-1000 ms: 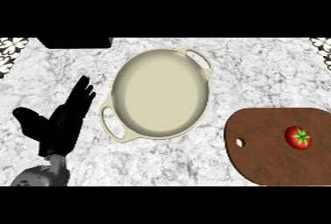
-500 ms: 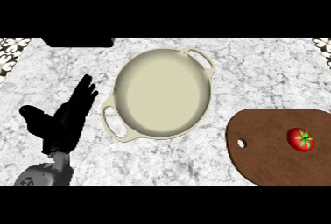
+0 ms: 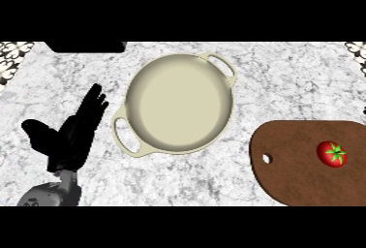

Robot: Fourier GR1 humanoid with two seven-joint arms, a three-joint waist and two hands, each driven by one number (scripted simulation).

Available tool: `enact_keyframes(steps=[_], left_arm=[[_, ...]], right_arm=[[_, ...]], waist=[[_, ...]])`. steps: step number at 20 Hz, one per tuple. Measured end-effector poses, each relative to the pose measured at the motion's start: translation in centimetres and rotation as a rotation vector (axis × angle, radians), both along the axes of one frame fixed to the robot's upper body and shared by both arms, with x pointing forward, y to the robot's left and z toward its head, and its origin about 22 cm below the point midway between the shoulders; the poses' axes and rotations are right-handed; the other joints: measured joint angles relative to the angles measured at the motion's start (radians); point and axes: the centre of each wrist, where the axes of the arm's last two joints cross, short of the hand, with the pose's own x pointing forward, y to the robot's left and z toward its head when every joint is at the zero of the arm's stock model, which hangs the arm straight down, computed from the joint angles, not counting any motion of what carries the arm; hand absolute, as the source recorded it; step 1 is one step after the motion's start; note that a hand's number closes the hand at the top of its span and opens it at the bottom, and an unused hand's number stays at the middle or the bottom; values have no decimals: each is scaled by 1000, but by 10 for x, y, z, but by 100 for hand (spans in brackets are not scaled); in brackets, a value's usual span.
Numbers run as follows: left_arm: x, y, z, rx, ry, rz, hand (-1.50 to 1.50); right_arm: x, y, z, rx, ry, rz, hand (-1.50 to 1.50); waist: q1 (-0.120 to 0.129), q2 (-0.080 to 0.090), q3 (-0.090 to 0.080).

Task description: Pick the tomato from the cutting board and place it in the pot

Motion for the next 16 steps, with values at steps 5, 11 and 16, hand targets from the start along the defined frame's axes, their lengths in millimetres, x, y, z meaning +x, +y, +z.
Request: enact_keyframes(steps=[5, 11, 16], left_arm=[[3, 2, -4, -5, 4, 10, 0], [6, 8, -2, -12, -1, 3, 0], [3, -1, 0, -13, -2, 1, 0]], right_arm=[[-4, 8, -3, 28, -20, -8, -150], [-2, 26, -11, 46, -24, -32, -150], [2, 32, -17, 0, -5, -70, -150]], waist=[[-3, 0, 0], [-2, 0, 0], [0, 0, 0]])
